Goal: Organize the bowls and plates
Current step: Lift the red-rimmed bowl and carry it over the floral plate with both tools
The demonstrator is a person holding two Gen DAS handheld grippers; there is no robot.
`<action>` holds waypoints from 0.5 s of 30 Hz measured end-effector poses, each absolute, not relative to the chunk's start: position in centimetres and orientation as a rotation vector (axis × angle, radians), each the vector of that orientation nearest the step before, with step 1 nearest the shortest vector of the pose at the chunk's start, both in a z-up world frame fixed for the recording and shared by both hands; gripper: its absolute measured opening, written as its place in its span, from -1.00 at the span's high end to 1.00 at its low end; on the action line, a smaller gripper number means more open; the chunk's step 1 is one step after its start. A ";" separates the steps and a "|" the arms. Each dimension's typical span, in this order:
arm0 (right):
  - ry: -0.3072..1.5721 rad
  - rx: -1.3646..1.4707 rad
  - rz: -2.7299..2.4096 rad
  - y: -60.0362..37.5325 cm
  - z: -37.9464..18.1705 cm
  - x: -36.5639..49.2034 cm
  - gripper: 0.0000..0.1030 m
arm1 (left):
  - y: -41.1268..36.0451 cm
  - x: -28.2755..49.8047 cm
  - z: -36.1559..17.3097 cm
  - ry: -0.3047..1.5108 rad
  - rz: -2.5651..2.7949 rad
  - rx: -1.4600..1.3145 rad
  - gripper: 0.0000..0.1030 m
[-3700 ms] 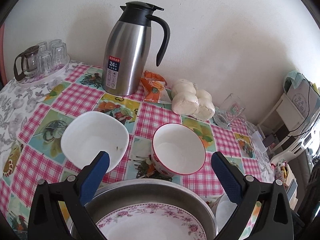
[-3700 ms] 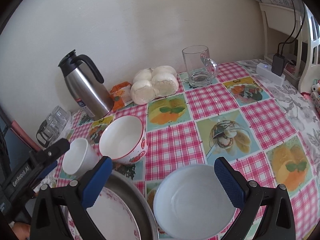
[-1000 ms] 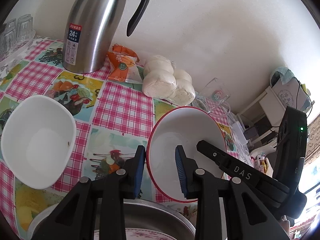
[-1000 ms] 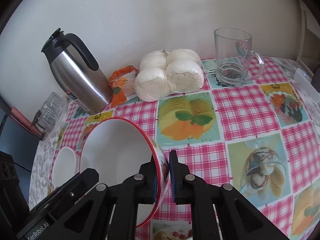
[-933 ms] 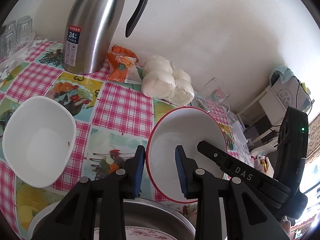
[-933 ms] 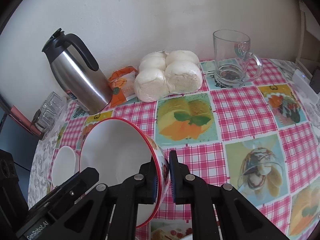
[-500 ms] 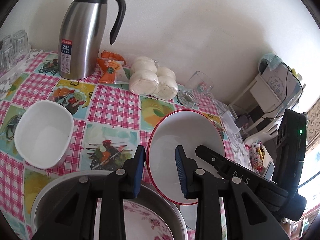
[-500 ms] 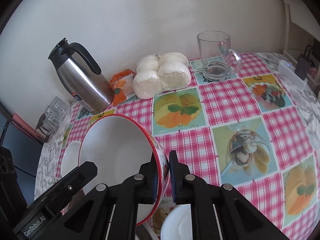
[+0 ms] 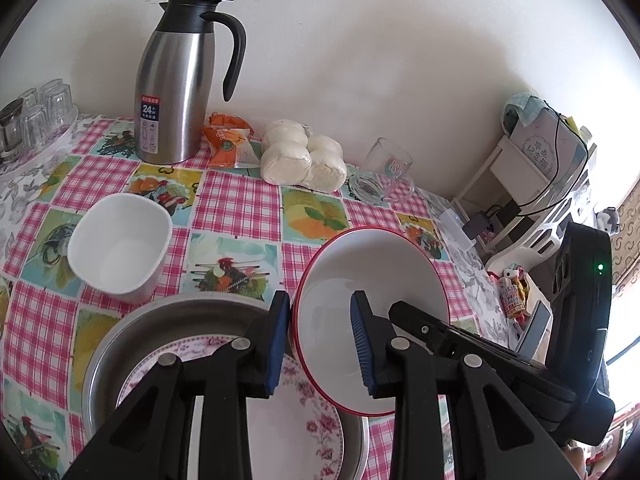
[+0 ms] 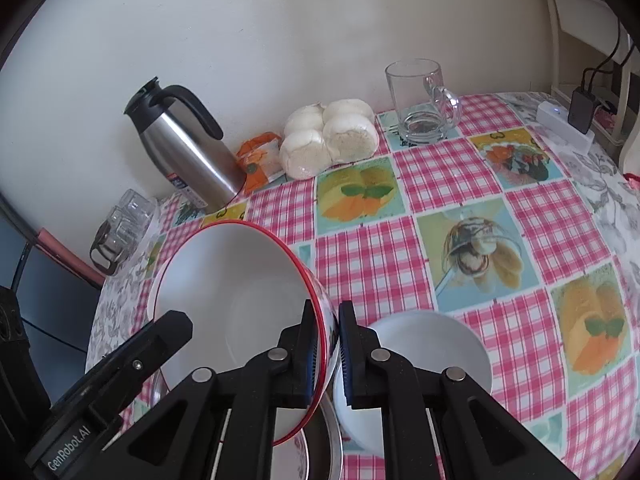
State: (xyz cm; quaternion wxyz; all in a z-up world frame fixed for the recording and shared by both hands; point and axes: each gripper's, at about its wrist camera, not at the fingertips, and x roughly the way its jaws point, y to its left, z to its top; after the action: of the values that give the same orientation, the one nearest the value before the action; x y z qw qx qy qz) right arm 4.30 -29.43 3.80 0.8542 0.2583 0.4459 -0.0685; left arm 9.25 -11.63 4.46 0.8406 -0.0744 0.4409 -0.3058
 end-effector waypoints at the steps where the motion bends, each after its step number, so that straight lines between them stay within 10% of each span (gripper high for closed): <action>1: 0.940 0.545 -0.140 -29.2 3.7 4.0 0.78 | -11.4 9.0 4.5 0.930 -0.645 -0.158 0.40; 15: 0.954 0.568 -0.098 -26.1 3.0 1.8 0.78 | -8.3 6.8 4.0 0.934 -0.602 -0.181 0.37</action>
State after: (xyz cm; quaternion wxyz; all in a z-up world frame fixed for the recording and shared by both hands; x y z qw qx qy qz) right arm 1.77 -26.10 2.99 0.8486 0.2697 0.4527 -0.0466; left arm 6.80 -8.33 4.01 0.8457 -0.0856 0.4429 -0.2852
